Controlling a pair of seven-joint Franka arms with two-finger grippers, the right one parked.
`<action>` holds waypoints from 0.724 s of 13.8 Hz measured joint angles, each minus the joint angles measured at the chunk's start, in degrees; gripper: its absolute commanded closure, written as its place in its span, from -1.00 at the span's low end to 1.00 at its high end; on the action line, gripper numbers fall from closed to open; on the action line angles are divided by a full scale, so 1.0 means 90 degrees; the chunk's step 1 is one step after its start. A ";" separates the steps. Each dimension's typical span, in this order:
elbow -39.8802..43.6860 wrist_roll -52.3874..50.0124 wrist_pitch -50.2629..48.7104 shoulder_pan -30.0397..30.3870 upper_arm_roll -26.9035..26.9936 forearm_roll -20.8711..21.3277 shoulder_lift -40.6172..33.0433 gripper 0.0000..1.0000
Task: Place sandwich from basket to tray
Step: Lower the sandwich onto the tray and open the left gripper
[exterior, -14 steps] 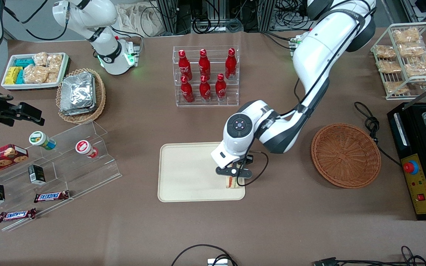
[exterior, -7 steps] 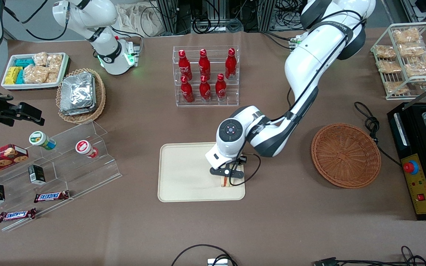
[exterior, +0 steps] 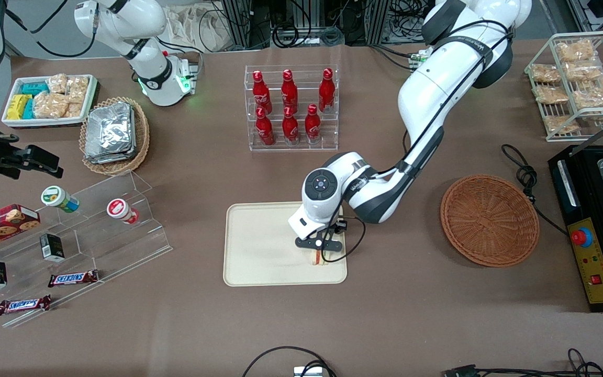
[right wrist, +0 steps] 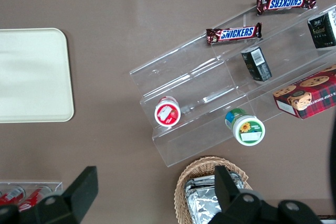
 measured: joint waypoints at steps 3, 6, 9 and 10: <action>0.0051 -0.0338 0.0045 0.0007 0.0001 0.0014 0.0000 -1.00; 0.0272 -0.0599 0.0038 0.0065 0.0007 0.0014 -0.0077 -1.00; 0.0458 -0.0697 -0.0558 0.0391 0.0014 0.0014 -0.0571 -1.00; 0.0469 -0.0699 -0.0793 0.0538 0.0017 0.0014 -0.0810 -1.00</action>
